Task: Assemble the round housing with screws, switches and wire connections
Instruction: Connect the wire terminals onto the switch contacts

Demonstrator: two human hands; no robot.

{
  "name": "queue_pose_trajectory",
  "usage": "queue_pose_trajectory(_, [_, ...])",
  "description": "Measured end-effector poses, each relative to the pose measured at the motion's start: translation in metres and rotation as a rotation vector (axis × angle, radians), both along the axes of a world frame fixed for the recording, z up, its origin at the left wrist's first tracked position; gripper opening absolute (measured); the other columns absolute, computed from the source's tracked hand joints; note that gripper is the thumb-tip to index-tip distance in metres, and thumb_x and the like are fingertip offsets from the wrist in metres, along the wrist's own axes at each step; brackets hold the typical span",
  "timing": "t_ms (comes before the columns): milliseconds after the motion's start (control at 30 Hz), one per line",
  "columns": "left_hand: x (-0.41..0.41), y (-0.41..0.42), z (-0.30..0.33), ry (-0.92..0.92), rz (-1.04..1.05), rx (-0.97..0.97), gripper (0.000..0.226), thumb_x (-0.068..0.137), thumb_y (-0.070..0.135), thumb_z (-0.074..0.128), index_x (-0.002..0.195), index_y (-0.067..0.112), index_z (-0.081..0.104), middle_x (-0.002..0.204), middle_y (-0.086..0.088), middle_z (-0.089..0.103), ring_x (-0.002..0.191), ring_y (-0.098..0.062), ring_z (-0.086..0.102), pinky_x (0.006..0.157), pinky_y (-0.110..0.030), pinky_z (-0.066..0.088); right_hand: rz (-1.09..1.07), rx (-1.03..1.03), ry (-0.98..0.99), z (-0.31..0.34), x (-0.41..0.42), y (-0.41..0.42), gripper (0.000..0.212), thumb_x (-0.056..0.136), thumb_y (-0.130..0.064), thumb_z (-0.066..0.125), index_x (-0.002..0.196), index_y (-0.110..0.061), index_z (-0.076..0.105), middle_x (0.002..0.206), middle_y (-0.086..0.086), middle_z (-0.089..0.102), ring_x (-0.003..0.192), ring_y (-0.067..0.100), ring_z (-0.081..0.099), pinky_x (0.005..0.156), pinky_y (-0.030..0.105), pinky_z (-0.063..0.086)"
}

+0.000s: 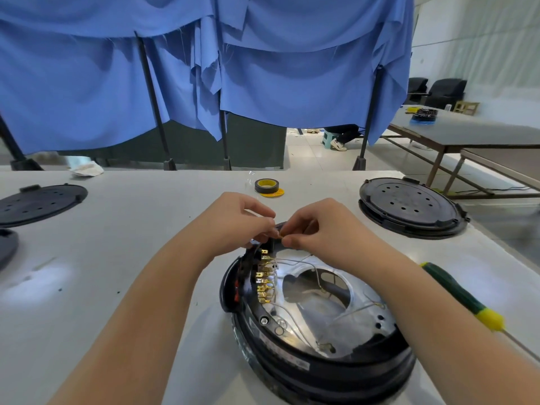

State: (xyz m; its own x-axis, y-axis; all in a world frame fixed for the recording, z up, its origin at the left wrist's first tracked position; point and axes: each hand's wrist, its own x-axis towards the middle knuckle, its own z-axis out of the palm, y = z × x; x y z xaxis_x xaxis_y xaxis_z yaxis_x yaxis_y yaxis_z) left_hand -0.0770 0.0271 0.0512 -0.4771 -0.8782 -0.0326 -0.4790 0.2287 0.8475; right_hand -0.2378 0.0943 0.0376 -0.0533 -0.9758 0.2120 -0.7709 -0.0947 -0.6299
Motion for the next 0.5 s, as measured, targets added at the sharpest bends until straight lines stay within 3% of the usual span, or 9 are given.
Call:
queue_pose_trajectory(167, [0.011,-0.01,-0.002,-0.117,0.081,-0.067,0.01,0.085,0.019,0.067,0.095,0.019,0.069,0.086,-0.002,0.074,0.076,-0.011,0.07,0.067,-0.026,0.057,-0.001,0.056,-0.008,-0.01,0.001,-0.002,0.01,0.079,-0.026,0.075,0.074,-0.033,0.069,0.067,-0.016,0.065,0.062,-0.006,0.059,0.055,0.008,0.039])
queue_pose_trajectory(333, [0.012,-0.011,-0.008,-0.264,0.056,0.005,0.015,0.084,0.024,0.072,0.089,0.01,0.074,0.083,-0.008,0.073,0.073,-0.016,0.072,0.06,-0.024,0.058,0.032,0.116,0.06,-0.01,0.008,-0.011,0.005,0.08,-0.025,0.075,0.084,-0.026,0.075,0.074,-0.011,0.07,0.067,0.001,0.061,0.063,0.015,0.046])
queue_pose_trajectory(500, [0.01,-0.011,-0.009,-0.275,0.05,0.048,0.019,0.085,0.024,0.071,0.091,0.006,0.073,0.083,-0.012,0.075,0.074,-0.022,0.074,0.074,-0.034,0.061,0.05,0.131,0.034,-0.016,0.01,-0.011,0.003,0.079,-0.025,0.075,0.082,-0.026,0.075,0.075,-0.006,0.072,0.071,0.009,0.066,0.067,0.025,0.055])
